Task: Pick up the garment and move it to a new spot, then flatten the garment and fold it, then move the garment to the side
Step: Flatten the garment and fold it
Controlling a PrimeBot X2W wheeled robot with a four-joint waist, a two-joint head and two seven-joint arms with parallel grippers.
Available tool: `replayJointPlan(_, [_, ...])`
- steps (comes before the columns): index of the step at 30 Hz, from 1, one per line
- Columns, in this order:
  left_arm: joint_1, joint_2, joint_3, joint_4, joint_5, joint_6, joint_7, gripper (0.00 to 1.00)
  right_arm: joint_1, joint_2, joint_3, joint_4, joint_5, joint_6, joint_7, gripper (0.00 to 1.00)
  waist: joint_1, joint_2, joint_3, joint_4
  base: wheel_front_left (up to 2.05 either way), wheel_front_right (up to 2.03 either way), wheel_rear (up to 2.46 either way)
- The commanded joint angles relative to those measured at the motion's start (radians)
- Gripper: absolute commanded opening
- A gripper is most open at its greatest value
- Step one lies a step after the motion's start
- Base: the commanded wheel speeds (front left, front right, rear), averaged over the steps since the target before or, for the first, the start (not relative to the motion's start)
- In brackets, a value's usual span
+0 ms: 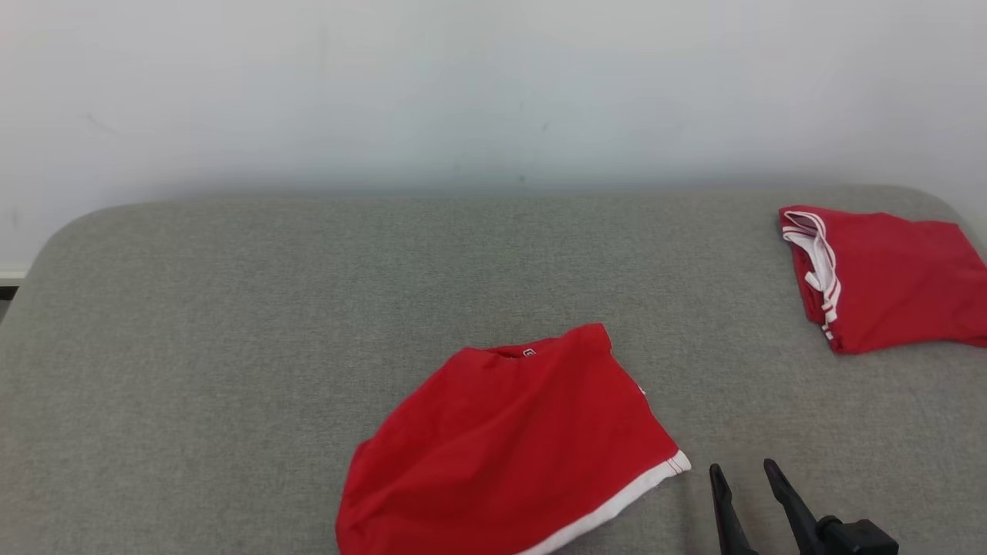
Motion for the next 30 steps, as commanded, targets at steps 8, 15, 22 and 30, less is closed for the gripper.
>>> replayJointPlan(8, [-0.018, 0.1, -0.069, 0.021, -0.032, 0.003, -0.003, 0.0, -0.005, -0.01, 0.003, 0.042, 0.013, -0.003, -0.001, 1.0, 0.0001, 0.0, -0.021, 0.024, 0.0, 0.0, 0.0])
replayJointPlan(15, [-0.028, 0.111, -0.029, 0.042, -0.038, 0.003, -0.003, 0.0, 0.01, -0.01, 0.007, 0.082, 0.018, -0.003, -0.001, 1.0, 0.0001, 0.0, -0.025, 0.014, 0.0, 0.0, 0.0])
replayJointPlan(22, [0.007, 0.058, 0.004, 0.073, -0.044, 0.003, -0.003, 1.0, 0.012, -0.012, 0.012, 0.107, 0.026, -0.003, -0.001, 1.0, 0.0001, 0.0, -0.037, 0.024, 0.0, 0.0, 0.0])
replayJointPlan(30, [0.063, 0.038, 0.037, 0.067, -0.02, 0.003, -0.003, 1.0, 0.019, -0.02, 0.031, 0.112, 0.028, -0.003, -0.001, 1.0, 0.0001, 0.0, -0.04, 0.044, 0.0, 0.0, 0.0])
